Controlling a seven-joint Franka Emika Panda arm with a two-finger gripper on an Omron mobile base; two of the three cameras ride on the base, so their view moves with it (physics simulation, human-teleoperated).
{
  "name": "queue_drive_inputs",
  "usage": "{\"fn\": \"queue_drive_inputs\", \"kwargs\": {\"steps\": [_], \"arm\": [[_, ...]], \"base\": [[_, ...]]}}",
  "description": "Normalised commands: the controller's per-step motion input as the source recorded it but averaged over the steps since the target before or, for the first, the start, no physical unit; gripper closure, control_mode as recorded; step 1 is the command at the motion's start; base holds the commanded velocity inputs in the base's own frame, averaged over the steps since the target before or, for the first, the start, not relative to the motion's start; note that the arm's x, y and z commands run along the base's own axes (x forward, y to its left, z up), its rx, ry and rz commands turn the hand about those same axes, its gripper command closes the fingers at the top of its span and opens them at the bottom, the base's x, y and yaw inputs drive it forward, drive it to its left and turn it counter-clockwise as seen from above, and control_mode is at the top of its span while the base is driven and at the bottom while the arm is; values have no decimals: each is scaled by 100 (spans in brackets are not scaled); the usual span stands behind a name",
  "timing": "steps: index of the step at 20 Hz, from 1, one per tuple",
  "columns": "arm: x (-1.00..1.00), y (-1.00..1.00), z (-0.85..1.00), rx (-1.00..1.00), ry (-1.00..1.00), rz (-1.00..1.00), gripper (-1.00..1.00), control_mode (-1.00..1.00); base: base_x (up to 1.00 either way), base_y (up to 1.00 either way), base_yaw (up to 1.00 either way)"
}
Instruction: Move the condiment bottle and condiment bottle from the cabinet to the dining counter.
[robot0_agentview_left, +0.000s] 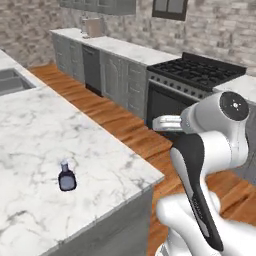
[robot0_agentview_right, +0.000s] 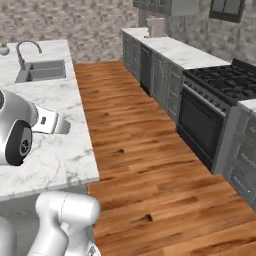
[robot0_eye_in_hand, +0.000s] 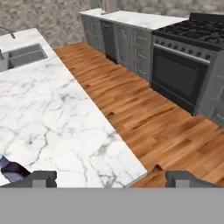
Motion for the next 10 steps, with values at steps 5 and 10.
{"fn": "queue_drive_inputs", "kwargs": {"steps": [5,10], "arm": [[0,0,0,0,0,0,-100,100],[0,0,0,0,0,0,-100,100]], "base": [[0,-50,-87],[0,-52,-86]]}}
